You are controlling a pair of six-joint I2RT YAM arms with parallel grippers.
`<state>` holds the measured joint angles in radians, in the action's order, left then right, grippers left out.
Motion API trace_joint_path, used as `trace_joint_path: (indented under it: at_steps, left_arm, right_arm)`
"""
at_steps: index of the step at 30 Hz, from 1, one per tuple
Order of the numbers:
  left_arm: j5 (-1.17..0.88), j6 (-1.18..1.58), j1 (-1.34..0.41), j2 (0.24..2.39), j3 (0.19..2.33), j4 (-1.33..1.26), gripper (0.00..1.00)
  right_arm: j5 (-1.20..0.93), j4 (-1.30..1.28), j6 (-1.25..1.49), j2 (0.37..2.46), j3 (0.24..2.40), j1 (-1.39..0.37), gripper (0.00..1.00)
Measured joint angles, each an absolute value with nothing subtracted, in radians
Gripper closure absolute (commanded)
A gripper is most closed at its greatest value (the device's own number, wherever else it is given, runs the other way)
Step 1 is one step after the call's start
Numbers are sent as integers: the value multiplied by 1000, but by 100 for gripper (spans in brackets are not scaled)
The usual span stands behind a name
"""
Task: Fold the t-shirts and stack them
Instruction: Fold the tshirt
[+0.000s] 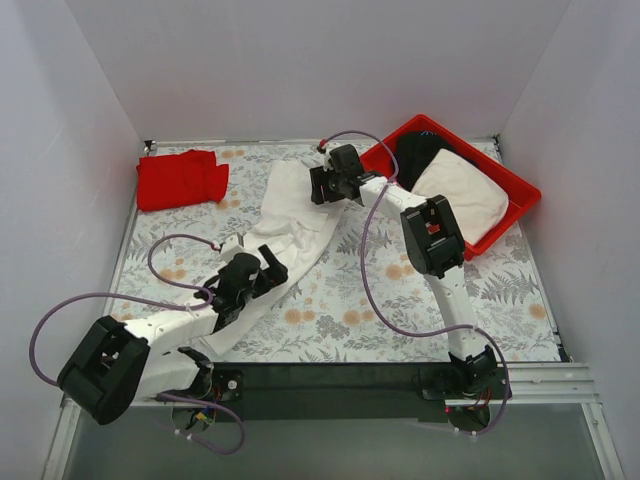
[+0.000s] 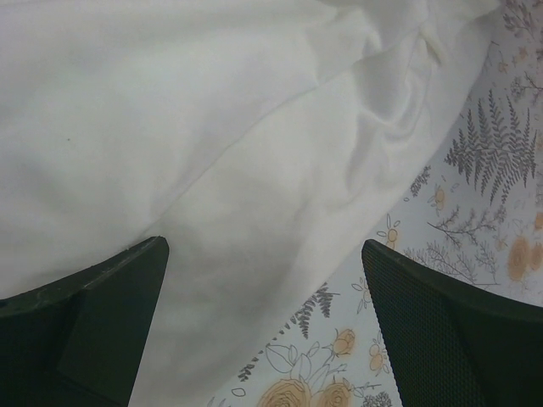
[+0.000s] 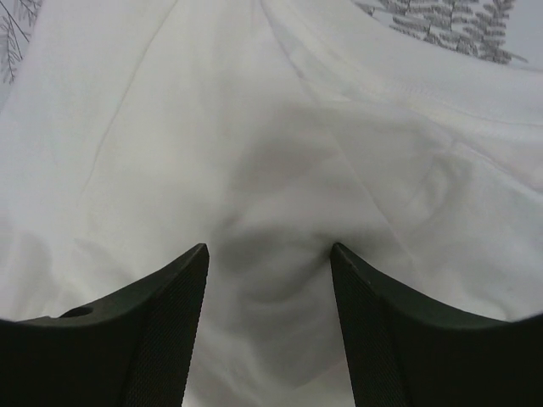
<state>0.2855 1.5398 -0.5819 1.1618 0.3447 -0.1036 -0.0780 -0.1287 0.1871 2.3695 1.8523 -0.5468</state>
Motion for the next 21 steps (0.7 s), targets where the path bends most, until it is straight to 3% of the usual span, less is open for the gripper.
trace_joint_path:
  at_steps: [12,21]
  left_arm:
    - [259,1660,-769,1278,411,-167,9]
    - [196,1663,-870,1438,607,-184,9]
  right_arm:
    - [-197,-233,213,2590,2233,-505,41]
    - [-269,-239,191,2602,2268,-460,38]
